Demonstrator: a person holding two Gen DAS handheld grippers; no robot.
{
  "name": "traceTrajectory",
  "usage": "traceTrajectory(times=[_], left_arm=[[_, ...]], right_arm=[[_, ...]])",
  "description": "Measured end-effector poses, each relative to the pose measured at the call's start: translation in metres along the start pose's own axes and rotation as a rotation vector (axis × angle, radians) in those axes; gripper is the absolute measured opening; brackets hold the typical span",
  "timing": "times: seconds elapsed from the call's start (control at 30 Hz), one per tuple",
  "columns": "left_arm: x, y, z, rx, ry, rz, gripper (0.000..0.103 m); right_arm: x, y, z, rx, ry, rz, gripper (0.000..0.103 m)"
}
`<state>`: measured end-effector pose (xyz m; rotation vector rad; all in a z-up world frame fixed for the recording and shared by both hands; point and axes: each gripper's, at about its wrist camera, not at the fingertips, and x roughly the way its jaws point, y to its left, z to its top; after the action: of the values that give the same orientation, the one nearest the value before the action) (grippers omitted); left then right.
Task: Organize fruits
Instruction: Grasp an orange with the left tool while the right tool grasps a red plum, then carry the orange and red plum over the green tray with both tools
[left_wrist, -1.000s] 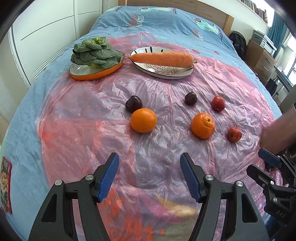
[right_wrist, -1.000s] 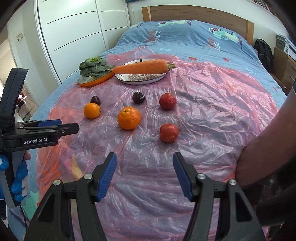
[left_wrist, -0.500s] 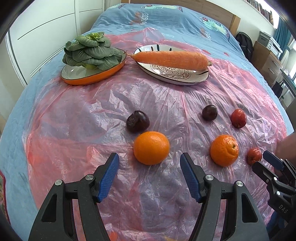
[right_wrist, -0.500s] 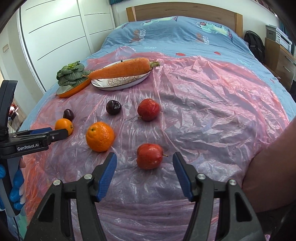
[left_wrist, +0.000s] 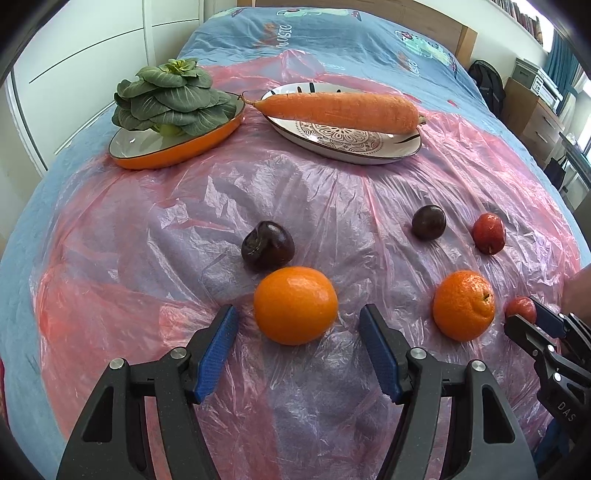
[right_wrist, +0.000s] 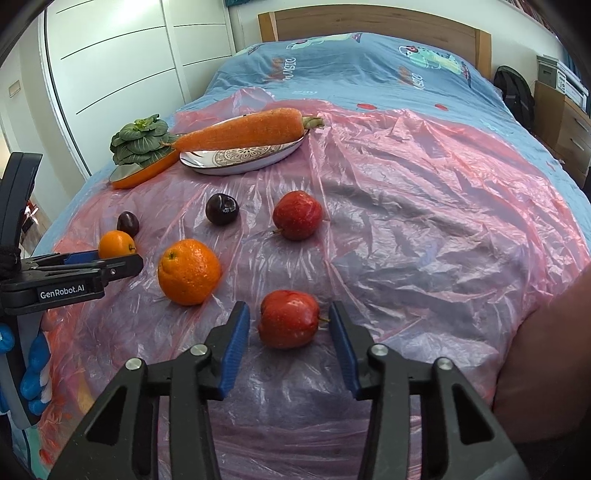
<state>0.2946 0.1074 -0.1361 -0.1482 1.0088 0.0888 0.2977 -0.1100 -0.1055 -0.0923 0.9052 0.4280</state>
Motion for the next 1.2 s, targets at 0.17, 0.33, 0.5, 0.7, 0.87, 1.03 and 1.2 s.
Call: traceTrajectory(times=[0.17, 0.33, 0.5, 0.7, 0.87, 1.03, 1.2], left_arm=[[0.003, -0.001, -0.002, 0.006, -0.007, 0.002, 0.062], [0.005, 0.000, -0.003, 0.009, -0.022, 0.004, 0.058], [0.005, 0.005, -0.002, 0.002, -0.036, 0.017, 0.039], [0.002, 0.009, -0.003, -0.003, -0.047, 0.013, 0.036], [-0.003, 0.012, -0.003, -0.016, -0.052, 0.005, 0.036], [-0.012, 0.017, -0.003, -0.035, -0.059, -0.001, 0.036], [-0.025, 0.022, -0.003, -0.039, -0.073, 0.005, 0.036]], right_arm=[[0.004, 0.003, -0.003, -0.019, 0.003, -0.013, 0.013], [0.005, 0.003, -0.004, -0.019, 0.003, -0.009, 0.012], [0.007, 0.001, -0.005, -0.016, 0.002, 0.001, 0.012], [0.006, 0.001, -0.005, -0.013, 0.001, 0.005, 0.012], [0.005, 0.001, -0.005, -0.014, -0.002, 0.005, 0.011], [-0.001, 0.006, -0.002, -0.018, -0.008, 0.010, 0.011], [-0.012, 0.014, 0.002, -0.029, -0.022, 0.016, 0.011]])
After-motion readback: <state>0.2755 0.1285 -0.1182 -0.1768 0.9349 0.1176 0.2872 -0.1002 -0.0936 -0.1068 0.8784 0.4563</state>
